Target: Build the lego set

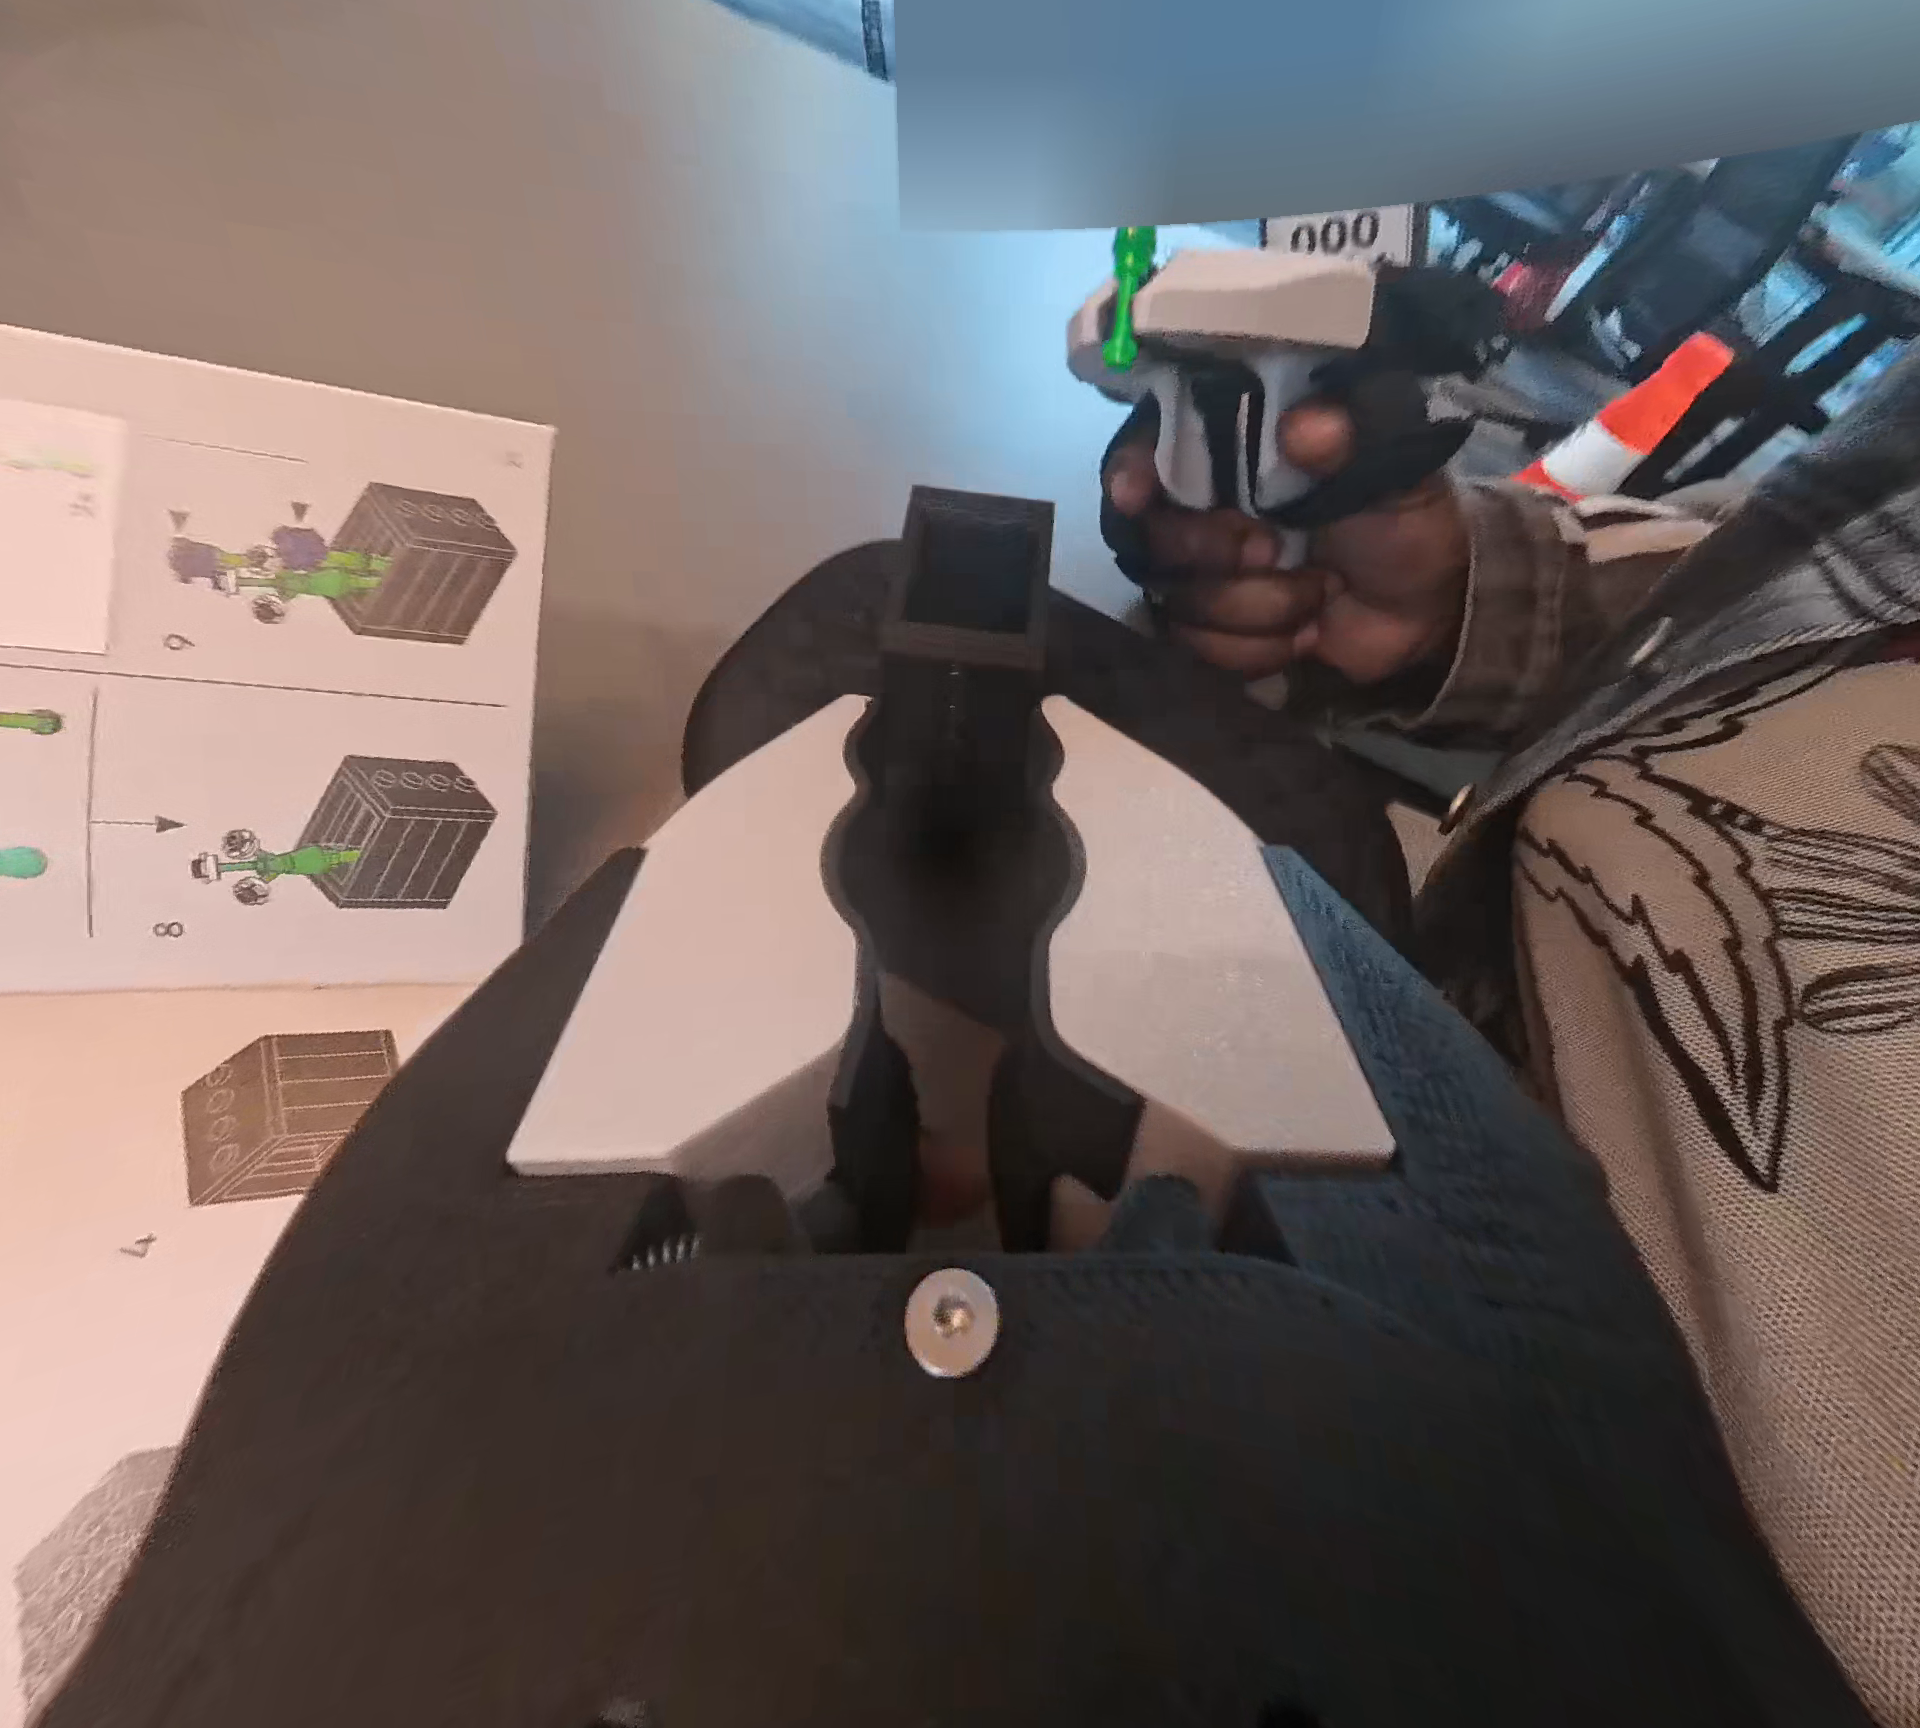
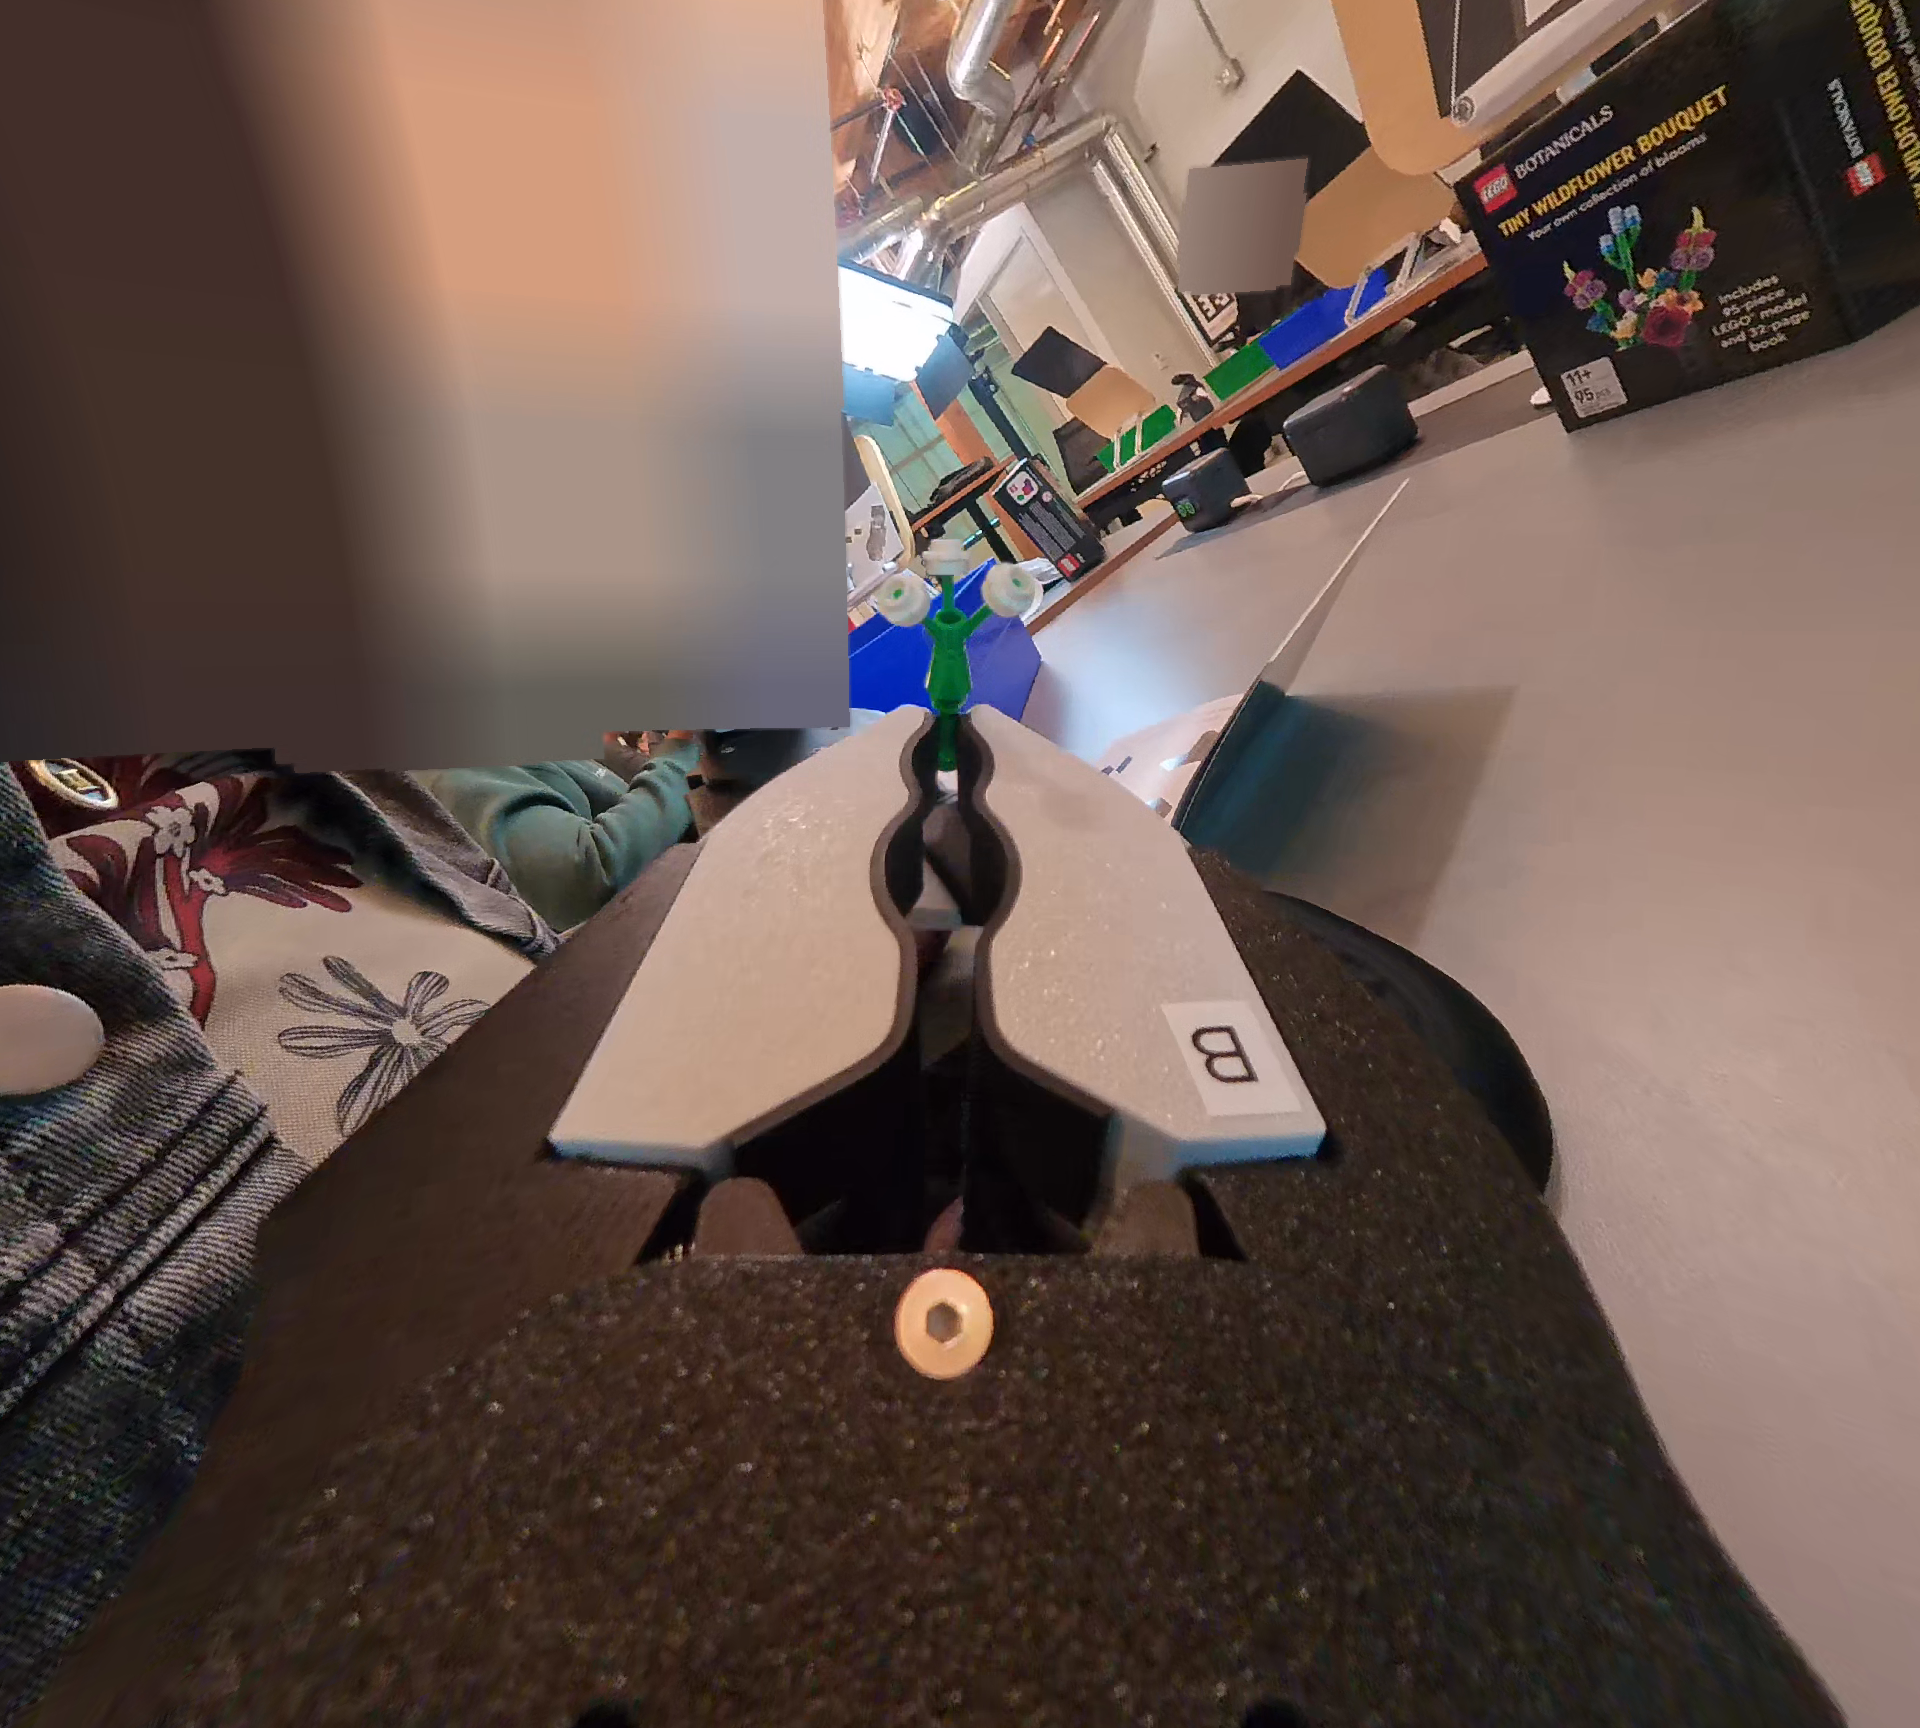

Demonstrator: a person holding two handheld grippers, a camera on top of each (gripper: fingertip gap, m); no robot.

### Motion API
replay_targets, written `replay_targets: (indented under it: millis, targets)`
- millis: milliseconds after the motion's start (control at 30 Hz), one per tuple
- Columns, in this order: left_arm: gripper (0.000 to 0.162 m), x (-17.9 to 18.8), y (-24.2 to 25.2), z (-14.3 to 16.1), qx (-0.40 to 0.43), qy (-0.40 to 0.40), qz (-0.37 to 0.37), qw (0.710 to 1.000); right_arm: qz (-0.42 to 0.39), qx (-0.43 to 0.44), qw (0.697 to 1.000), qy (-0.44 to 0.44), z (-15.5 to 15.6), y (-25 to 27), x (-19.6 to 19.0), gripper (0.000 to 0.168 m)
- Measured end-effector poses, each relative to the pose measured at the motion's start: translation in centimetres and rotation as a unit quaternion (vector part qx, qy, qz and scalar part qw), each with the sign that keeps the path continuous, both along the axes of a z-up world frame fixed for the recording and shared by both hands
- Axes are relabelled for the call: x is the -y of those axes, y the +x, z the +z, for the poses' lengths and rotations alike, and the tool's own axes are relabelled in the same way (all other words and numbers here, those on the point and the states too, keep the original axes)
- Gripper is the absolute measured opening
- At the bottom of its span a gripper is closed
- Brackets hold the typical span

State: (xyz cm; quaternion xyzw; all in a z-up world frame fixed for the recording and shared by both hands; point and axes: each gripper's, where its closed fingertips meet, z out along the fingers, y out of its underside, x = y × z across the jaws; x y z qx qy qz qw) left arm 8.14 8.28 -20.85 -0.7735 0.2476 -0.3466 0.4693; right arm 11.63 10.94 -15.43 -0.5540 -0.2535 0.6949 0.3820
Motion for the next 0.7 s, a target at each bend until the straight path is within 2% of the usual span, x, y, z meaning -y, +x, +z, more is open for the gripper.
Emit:
replay_targets:
  millis: [267,400,533,700]
  targets:
    - [0.027,-0.3,-0.5,2.0,0.127,-0.009,0.010,0.992,0.002,-0.005,1.000,0.004,0.1,0.1,0.1,0.003]
    - [0.027,-0.2,-0.4,2.4,0.144,-0.006,0.011,0.989,-0.002,-0.004,1.000,0.007,0.1,0.1,0.1,0.003]
    - [0.027,-0.2,-0.2,2.2,0.120,0.003,0.011,0.993,-0.001,-0.005,1.000,0.011,0.1,0.1,0.2,0.003]
    - [0.028,-0.1,0.3,1.6,0.044,0.018,0.005,0.999,0.000,-0.003,1.000,0.013,0.1,0.0,0.3,0.003]
